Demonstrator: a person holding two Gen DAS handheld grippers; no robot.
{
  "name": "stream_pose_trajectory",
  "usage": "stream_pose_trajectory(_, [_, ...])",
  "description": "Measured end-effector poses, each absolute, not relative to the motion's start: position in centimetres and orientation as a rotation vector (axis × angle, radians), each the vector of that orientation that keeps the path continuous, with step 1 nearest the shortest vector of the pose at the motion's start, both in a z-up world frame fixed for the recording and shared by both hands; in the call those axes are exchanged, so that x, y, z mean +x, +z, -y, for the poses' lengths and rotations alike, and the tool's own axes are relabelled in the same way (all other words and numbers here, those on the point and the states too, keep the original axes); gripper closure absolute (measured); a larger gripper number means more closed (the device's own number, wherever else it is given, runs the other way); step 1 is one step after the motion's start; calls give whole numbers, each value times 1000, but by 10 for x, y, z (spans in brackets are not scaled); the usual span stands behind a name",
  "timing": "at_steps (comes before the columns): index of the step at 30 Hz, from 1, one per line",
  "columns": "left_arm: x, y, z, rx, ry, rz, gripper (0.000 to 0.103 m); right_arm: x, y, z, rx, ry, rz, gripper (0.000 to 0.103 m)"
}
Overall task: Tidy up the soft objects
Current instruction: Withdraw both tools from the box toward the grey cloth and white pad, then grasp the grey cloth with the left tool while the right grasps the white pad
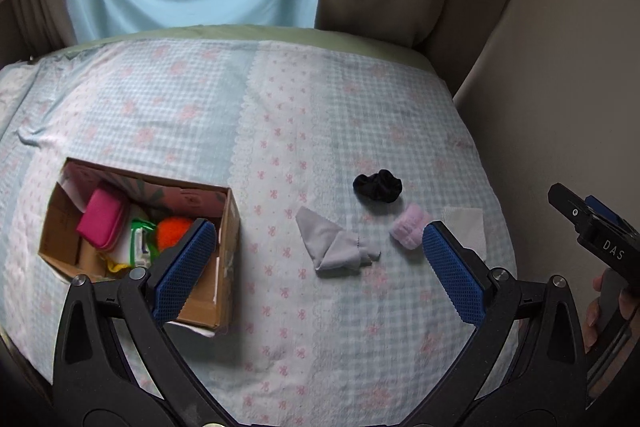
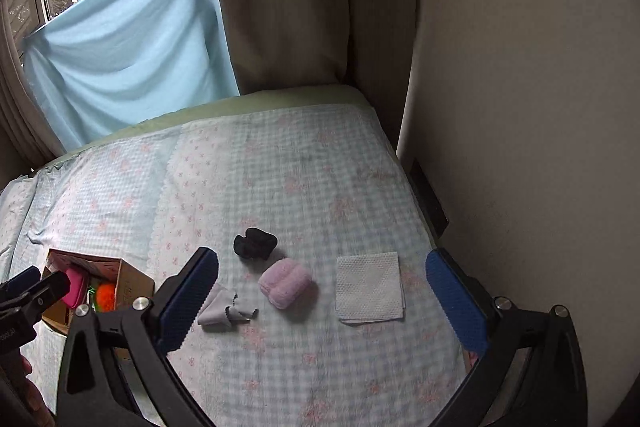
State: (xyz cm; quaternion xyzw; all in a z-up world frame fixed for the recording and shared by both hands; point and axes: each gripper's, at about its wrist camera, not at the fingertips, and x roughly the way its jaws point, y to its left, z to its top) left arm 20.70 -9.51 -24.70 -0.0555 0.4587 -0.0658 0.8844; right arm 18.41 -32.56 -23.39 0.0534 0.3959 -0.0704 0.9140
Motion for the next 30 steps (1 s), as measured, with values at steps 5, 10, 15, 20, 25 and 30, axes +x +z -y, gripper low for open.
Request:
stream_pose_trajectory(5, [230, -324, 125, -102, -134, -1019, 0, 203, -304, 355, 111, -149, -879, 0])
stream_pose_trajectory(10, [242, -394, 146, -76, -136, -1053, 0, 217, -366, 373, 120, -157, -920, 0])
stream_pose_trajectory(15, [252, -447, 158, -33, -144, -1083, 0, 225, -415, 385, 122, -168, -950, 0])
stream_pose_trajectory(20, [261, -478, 160, -22, -145, -1110, 1, 232, -448, 388, 107, -166, -976, 0])
stream_pose_trajectory(25, [269, -489, 164, 8, -137, -1100, 1, 241, -469, 389, 89, -178, -992, 0])
stream_pose_trajectory(30, [277, -488, 167, 22, -143, -1080, 5, 248, -471, 393, 78, -188, -972, 2])
